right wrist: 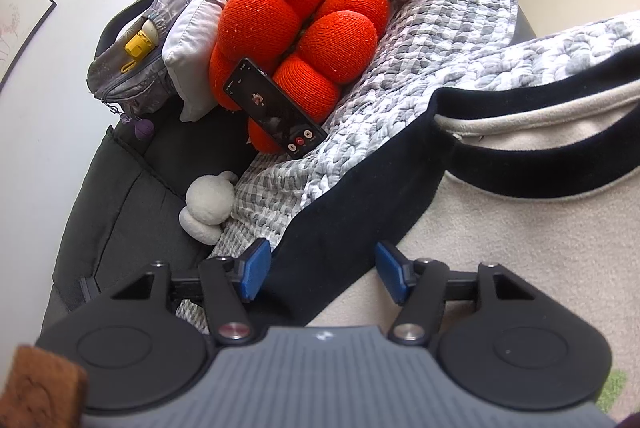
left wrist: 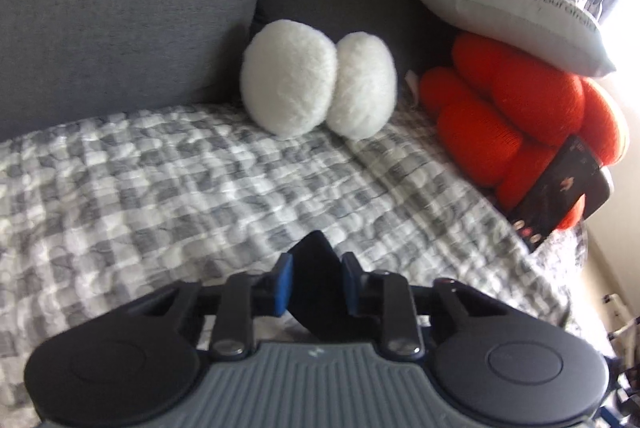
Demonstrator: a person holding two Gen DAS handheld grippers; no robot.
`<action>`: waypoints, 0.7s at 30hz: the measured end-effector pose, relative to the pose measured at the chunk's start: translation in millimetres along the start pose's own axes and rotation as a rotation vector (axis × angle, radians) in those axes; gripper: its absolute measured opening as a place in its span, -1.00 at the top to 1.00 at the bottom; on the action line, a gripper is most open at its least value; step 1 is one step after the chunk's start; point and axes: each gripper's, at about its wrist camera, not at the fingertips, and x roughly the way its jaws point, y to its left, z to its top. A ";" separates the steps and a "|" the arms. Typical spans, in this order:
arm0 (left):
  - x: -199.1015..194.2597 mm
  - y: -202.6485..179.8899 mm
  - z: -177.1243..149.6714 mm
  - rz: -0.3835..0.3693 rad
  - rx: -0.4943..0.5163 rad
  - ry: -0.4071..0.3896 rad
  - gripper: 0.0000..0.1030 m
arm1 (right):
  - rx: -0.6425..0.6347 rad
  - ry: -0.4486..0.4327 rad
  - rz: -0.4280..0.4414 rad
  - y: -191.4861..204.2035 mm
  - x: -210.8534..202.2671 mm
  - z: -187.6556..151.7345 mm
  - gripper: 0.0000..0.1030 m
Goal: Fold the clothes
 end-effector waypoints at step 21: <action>-15.4 41.8 17.6 -0.096 -0.242 0.138 0.04 | 0.033 -0.004 0.021 -2.8 -2.4 1.5 -0.22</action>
